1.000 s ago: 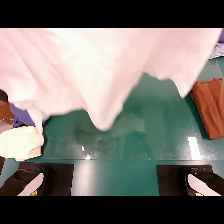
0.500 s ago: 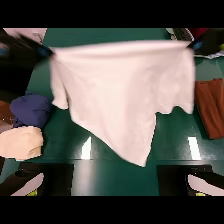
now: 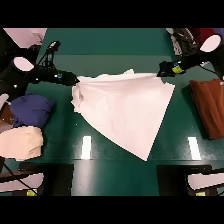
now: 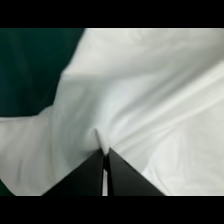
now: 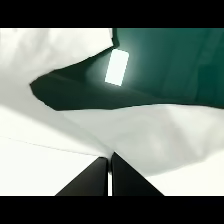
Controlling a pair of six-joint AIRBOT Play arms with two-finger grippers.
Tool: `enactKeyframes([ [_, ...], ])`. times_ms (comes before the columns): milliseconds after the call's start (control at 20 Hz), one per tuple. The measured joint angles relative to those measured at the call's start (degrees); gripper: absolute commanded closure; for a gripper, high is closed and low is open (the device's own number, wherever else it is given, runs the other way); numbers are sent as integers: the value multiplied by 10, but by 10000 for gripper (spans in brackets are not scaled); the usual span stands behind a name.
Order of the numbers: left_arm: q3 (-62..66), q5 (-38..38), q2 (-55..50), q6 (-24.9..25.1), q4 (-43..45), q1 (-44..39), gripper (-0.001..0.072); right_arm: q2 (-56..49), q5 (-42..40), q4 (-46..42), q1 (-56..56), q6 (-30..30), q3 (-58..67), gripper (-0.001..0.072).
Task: Fold the shirts.
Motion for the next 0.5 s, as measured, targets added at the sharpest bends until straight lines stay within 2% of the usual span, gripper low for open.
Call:
enactKeyframes([
  [50, -2, 8, -5, 1, 0, 0, 681, -7, 0, 0, 0, 0, 3, 702],
  [100, -3, 9, -9, 2, 1, 0, 520, -11, 2, 0, 0, 0, 5, 702],
  [150, -4, 4, -12, 2, 9, 0, 230, -14, 10, -3, 0, 0, 7, 702],
  [200, -5, -13, -14, 2, 19, 1, 78, -14, 24, -12, 0, 0, 7, 702],
  [400, -6, -111, -15, 2, 31, 0, 95, 7, 81, -6, 4, -4, 2, 702],
  [500, -6, -134, -7, 2, 33, 1, 95, 36, 99, -7, 12, -5, -25, 702],
])
